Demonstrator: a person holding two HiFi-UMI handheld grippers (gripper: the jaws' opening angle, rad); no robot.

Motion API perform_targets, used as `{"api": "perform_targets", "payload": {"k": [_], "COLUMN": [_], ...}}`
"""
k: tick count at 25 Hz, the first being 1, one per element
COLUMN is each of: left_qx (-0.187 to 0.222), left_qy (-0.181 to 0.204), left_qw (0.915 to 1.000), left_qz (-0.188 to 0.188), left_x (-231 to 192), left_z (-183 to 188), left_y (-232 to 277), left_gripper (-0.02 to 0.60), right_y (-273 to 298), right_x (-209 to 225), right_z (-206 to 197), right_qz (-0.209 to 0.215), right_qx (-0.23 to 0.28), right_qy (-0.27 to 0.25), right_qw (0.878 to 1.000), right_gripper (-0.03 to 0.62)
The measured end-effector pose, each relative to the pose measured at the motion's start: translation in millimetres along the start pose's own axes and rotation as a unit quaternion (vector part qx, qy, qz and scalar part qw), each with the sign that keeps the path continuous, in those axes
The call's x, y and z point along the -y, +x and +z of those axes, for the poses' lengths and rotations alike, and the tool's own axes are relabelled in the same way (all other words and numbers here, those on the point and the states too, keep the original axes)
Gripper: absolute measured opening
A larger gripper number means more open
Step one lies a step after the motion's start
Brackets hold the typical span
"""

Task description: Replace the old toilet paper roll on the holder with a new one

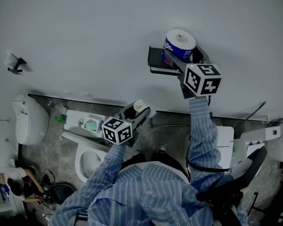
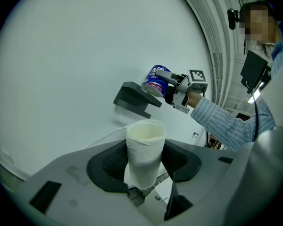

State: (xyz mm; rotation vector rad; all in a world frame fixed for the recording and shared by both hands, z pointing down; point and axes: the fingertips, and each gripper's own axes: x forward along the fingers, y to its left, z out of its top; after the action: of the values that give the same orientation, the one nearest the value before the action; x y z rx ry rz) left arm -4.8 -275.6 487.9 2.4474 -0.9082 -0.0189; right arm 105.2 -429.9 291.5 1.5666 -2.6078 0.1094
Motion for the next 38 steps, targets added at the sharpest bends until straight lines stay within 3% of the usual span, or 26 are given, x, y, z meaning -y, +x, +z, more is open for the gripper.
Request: {"api": "perform_targets", "payload": {"k": [13,24,32,38], "left_qx": [-0.001,-0.023,-0.028,-0.03], "left_qy": [0.006,0.013,0.013,0.018], "left_qw": [0.9997,0.9987,0.9988,0.999], "left_qz": [-0.022,-0.044,-0.038,-0.028], "left_x": [12.5,30.1,26.6,27.6], "left_z": [-5.7,-19.0,-20.6,-21.5], "left_y": [7.0,22.4,23.2,21.4], "left_gripper": [0.202,0.202,0.202,0.202], "right_y": [-82.9,-136.5,-131.4,-121.5], "right_x": [28.5,64.1,64.2,72.9], "right_z": [-1.4,-56.2,-109.1,-137.3], "right_qz": [-0.051,-0.103,-0.097,-0.089], "right_qx": [0.041,0.033,0.033,0.056], "right_qy": [0.047,0.125,0.23,0.321], "right_qw": [0.997,0.986,0.968,0.941], "right_gripper": [0.437,0.437,0.437,0.437]}}
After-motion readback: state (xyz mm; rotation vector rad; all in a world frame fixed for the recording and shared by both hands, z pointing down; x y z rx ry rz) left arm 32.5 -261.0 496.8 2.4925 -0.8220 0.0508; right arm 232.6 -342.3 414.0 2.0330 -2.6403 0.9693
